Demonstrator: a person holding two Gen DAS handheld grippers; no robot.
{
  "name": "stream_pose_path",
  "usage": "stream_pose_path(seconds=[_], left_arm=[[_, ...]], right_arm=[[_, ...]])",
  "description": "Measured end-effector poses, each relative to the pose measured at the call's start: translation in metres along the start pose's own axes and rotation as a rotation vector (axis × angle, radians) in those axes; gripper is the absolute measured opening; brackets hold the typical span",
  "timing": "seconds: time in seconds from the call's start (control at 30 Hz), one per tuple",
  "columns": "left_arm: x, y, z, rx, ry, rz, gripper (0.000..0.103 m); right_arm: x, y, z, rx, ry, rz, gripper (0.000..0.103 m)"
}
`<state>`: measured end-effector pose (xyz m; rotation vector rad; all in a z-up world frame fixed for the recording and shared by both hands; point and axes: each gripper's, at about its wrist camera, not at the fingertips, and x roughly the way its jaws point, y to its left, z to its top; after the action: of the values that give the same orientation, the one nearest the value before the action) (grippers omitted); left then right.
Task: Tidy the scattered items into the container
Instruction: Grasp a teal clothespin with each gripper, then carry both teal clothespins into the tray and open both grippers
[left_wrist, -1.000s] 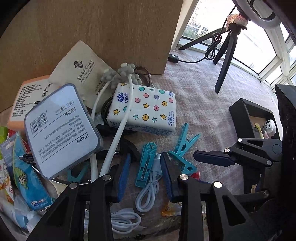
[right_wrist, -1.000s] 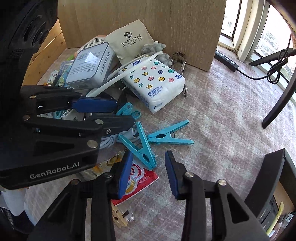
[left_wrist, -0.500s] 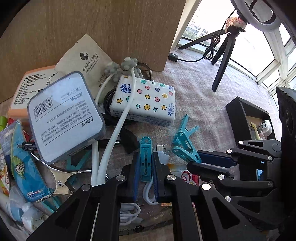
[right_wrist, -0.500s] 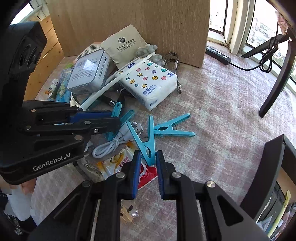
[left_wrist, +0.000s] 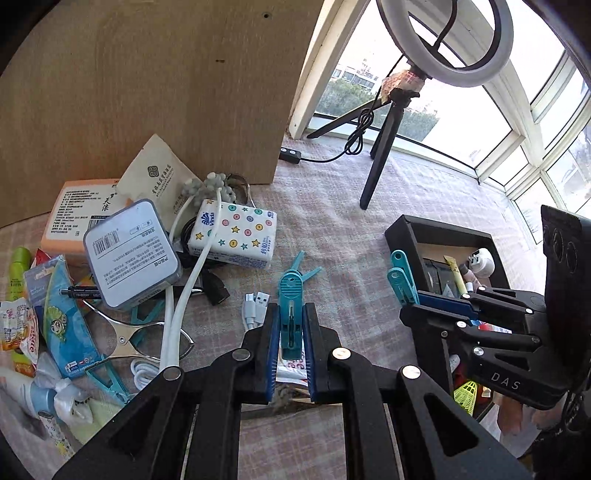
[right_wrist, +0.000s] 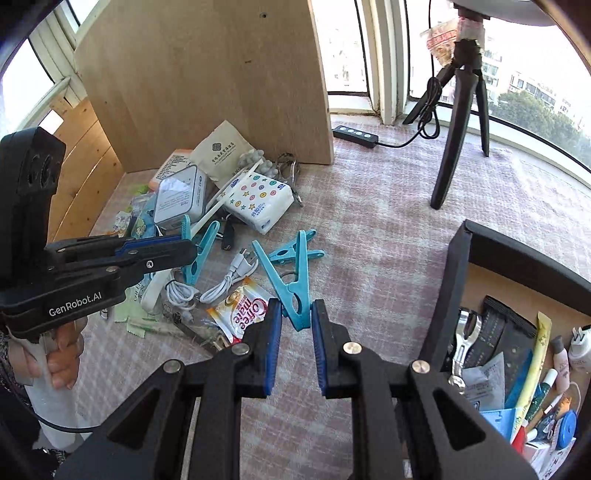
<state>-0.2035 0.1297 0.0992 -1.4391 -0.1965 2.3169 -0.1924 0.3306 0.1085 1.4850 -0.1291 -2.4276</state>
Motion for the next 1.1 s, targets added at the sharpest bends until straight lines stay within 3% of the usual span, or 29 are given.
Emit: stream_pose_path(seconds=[0.17, 0.5, 0.8, 0.87, 0.9, 0.93, 0.97, 1.1], left_arm=[[-0.004, -0.051, -0.005, 0.061, 0.002, -0.093, 0.011], [0.010, -0.168, -0.009, 0.205, 0.038, -0.238, 0.011], [0.028, -0.230, -0.007, 0.245, 0.051, -0.270, 0.011], [0.030, -0.239, -0.007, 0.246, 0.053, -0.253, 0.021], [0.030, -0.240, -0.007, 0.248, 0.060, -0.256, 0.038], [0.028, -0.242, -0.008, 0.253, 0.051, -0.261, 0.040], [0.025, -0.243, -0.010, 0.263, 0.037, -0.252, 0.039], [0.019, -0.235, -0.011, 0.263, 0.033, -0.236, 0.039]], right_arm=[[-0.047, -0.042, -0.026, 0.120, -0.057, -0.055, 0.016], [-0.126, -0.146, -0.084, 0.362, -0.133, -0.258, 0.016], [-0.158, -0.194, -0.110, 0.450, -0.153, -0.350, 0.017], [-0.159, -0.193, -0.109, 0.431, -0.156, -0.350, 0.018], [-0.160, -0.191, -0.109, 0.433, -0.156, -0.366, 0.028], [-0.160, -0.190, -0.109, 0.435, -0.160, -0.379, 0.043], [-0.162, -0.188, -0.108, 0.432, -0.173, -0.380, 0.047], [-0.162, -0.178, -0.102, 0.408, -0.184, -0.373, 0.048]])
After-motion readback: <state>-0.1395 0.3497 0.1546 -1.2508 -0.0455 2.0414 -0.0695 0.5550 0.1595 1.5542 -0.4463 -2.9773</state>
